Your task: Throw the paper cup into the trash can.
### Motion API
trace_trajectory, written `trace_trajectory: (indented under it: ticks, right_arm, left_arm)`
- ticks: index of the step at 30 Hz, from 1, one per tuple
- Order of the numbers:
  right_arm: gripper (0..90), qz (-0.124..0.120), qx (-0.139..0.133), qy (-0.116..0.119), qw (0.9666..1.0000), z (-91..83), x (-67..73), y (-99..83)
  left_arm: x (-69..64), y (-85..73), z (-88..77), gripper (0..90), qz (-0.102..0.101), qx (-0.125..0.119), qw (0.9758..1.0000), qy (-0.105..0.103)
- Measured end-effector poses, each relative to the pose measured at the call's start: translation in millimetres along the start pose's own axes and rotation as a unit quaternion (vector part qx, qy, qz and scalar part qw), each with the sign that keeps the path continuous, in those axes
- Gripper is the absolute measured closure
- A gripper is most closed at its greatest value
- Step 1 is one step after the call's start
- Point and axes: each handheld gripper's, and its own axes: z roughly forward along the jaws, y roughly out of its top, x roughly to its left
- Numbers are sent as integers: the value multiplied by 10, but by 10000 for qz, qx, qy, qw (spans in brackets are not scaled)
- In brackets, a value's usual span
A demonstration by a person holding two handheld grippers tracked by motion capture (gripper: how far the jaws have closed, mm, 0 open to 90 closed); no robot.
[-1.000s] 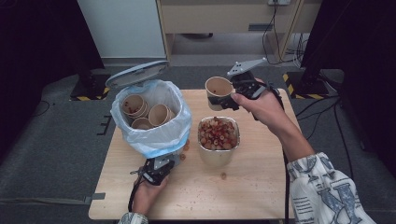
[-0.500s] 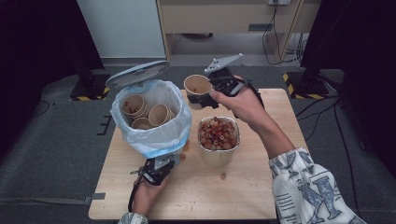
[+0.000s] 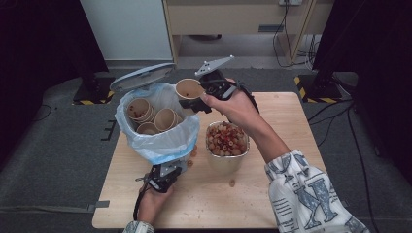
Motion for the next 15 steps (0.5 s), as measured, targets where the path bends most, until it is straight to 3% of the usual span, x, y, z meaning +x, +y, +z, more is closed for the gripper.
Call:
trace_trajectory:
  ticks: [15]
  right_arm:
    - [290,4,35,-14,10000,146,44,38]
  left_arm:
    - [-1,0,0,899,-8,-2,10000,0]
